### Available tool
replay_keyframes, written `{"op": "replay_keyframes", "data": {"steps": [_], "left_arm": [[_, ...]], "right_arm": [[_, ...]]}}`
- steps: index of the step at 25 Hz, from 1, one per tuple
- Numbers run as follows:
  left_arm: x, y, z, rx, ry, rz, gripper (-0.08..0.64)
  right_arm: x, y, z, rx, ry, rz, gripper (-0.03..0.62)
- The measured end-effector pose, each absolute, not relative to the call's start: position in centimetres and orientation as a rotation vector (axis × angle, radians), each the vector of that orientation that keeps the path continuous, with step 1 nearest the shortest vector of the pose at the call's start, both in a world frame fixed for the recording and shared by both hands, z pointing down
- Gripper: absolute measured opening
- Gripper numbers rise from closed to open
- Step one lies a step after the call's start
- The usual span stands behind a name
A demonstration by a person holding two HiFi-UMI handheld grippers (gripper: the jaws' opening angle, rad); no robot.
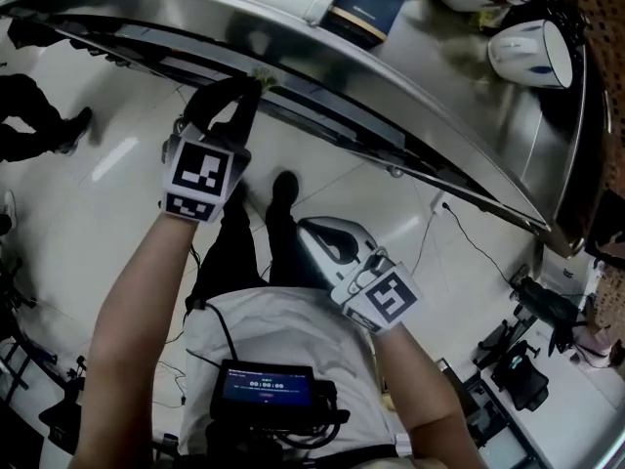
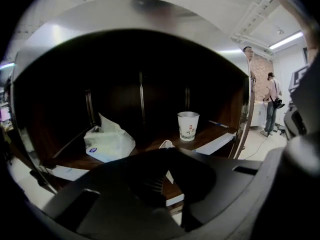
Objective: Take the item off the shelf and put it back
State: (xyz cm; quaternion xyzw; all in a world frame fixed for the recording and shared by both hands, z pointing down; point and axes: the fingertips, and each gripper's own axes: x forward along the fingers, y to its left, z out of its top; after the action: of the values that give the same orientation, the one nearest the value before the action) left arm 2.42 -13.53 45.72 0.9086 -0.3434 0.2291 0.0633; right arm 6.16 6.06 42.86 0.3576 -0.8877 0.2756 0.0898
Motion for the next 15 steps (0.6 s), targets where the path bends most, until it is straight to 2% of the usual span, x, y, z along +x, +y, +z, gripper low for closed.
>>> {"op": "replay_keyframes", "data": {"steps": [15], "left_arm": [[-5.0, -5.1, 35.4, 2.702, -1.036, 0.474, 0.003]], "right_arm": [[3.3, 4.7, 36.6, 1.047, -2.758, 0.665, 0.005]]}}
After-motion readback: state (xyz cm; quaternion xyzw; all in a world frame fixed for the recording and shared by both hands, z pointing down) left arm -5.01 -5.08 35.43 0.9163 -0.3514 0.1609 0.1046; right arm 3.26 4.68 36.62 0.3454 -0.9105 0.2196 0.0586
